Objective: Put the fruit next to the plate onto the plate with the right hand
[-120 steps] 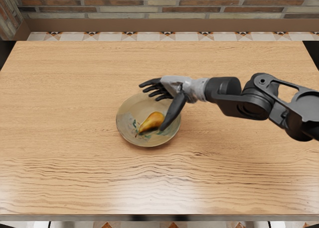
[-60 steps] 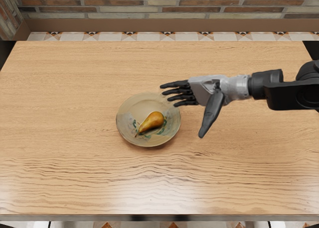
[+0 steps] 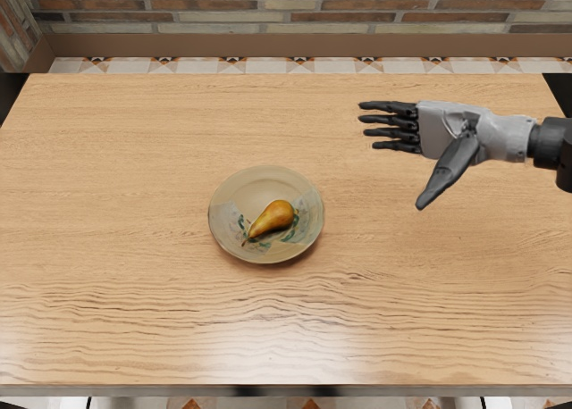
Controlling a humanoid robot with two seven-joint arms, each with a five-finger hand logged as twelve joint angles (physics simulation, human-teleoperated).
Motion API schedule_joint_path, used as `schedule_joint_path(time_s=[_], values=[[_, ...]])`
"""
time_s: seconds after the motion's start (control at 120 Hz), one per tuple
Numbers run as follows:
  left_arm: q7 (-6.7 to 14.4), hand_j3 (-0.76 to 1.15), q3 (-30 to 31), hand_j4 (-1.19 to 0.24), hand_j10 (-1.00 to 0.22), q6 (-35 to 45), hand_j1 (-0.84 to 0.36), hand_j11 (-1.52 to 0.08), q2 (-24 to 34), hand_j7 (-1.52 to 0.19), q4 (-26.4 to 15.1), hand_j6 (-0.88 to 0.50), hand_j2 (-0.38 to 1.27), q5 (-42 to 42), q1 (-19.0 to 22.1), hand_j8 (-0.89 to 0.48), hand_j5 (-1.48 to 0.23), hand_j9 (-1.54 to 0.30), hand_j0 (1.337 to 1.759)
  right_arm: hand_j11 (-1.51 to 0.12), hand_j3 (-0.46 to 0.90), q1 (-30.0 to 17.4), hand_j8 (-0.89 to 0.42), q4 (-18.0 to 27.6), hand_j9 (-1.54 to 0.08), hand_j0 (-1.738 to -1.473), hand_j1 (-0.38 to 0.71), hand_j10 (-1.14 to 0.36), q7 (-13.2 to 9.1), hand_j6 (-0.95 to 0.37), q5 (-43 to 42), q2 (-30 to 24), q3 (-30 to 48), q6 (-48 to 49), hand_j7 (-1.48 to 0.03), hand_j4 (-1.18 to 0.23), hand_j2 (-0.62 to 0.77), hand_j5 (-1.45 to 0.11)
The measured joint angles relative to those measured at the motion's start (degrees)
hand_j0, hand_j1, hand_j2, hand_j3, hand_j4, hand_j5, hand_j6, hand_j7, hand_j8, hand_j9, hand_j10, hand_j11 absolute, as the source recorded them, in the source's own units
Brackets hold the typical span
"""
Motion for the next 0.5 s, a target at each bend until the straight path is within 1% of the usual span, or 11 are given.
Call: schedule_joint_path(time_s=[0.1, 0.25, 0.5], values=[[0.0, 0.0, 0.0, -0.02, -0.02, 0.0, 0.32, -0.03, 0.0, -0.03, 0.0, -0.02, 0.0, 0.0, 0.0, -0.02, -0.03, -0.03, 1.658, 0.0, 0.0, -0.6, 0.0, -0.2, 0.0, -1.658, -0.35, 0.0, 0.7, 0.0, 0.9, -2.2, 0.0, 0.0, 0.0, 0.0, 0.0, 0.0], [0.0, 0.0, 0.0, -0.02, -0.02, 0.0, 0.32, -0.03, 0.0, -0.03, 0.0, -0.02, 0.0, 0.0, 0.0, -0.02, -0.03, -0.03, 1.658, 0.0, 0.0, -0.9, 0.0, -0.7, 0.0, -1.658, -0.35, 0.0, 1.0, 0.0, 2.5, -4.7, -0.1, 0.0, 0.0, 0.0, 0.0, 0.0], [0.0, 0.0, 0.0, -0.02, -0.02, 0.0, 0.32, -0.03, 0.0, -0.03, 0.0, -0.02, 0.0, 0.0, 0.0, -0.02, -0.03, -0.03, 1.658, 0.0, 0.0, -1.6, 0.0, -0.9, 0.0, -1.658, -0.35, 0.0, 1.1, 0.0, 3.3, -6.0, -0.3, 0.0, 0.0, 0.0, 0.0, 0.0]])
